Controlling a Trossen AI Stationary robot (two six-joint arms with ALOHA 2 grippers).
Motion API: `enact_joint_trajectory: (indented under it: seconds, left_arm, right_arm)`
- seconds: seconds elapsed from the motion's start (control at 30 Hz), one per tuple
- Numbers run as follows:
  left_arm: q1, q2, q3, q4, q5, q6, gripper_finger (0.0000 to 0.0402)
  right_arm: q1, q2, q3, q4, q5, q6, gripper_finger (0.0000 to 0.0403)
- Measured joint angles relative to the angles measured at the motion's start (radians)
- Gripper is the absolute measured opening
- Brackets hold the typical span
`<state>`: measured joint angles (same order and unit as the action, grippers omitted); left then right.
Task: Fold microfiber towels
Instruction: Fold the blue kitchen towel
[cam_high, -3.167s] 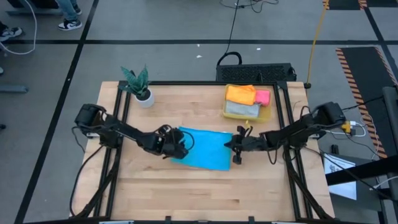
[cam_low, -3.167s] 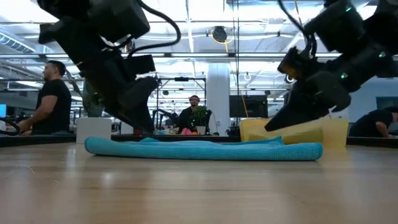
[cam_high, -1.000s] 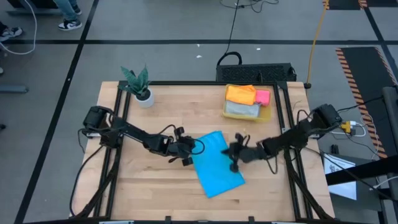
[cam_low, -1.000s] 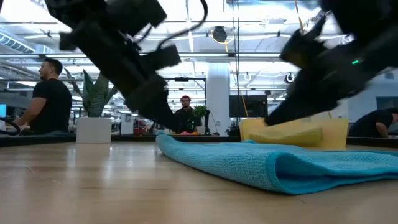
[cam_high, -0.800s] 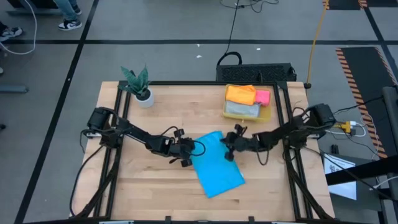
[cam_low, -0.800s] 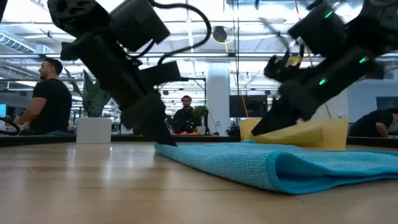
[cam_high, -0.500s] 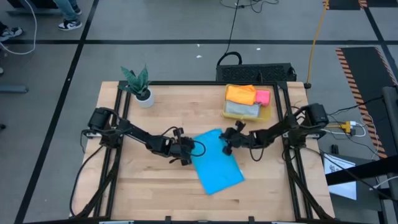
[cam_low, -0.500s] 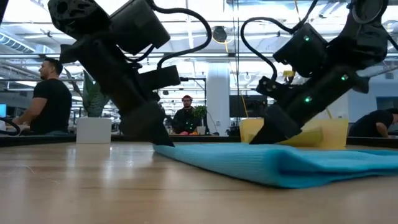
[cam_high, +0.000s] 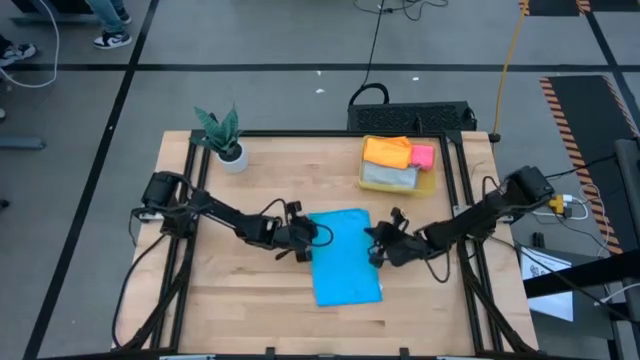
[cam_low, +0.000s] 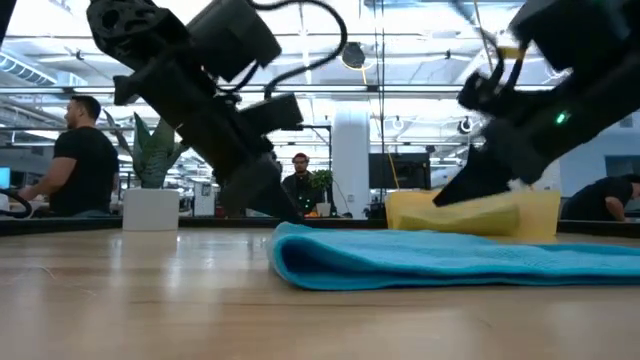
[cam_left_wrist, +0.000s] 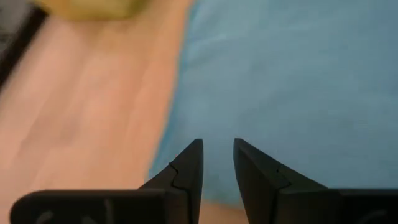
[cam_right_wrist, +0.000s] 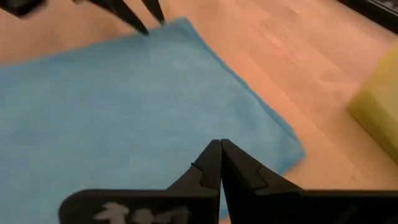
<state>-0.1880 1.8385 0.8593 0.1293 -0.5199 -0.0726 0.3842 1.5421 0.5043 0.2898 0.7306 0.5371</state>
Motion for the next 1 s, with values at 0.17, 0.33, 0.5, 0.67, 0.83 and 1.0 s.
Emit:
enact_joint_trajectory:
  seconds: [0.17,0.33,0.5,0.67,0.83,1.0]
  left_arm:
    - [-0.066,0.0,0.0,0.031,0.082,-0.021,0.0093]
    - [-0.152,0.0,0.0,0.05,0.159,-0.105,0.0093]
    - [-0.232,0.01,0.001,0.1,0.232,-0.116,0.0092]
    - [-0.261,0.076,0.0,0.159,0.239,-0.087,0.0092]
    - [-0.255,0.118,0.006,0.152,0.24,-0.107,0.0092]
    - [-0.259,0.065,0.001,0.065,0.235,-0.11,0.0092]
  right_arm:
    - [0.058,-0.033,0.0,0.03,-0.094,-0.008,0.0]
    - [0.114,0.006,-0.021,0.172,-0.319,-0.08,0.0]
    - [0.142,0.072,-0.044,0.266,-0.343,-0.084,0.0]
    - [0.136,0.112,-0.063,0.264,-0.338,-0.046,0.0]
    - [0.137,0.092,-0.08,0.258,-0.334,-0.022,0.0]
    - [0.149,0.041,-0.081,0.21,-0.289,-0.014,0.0]
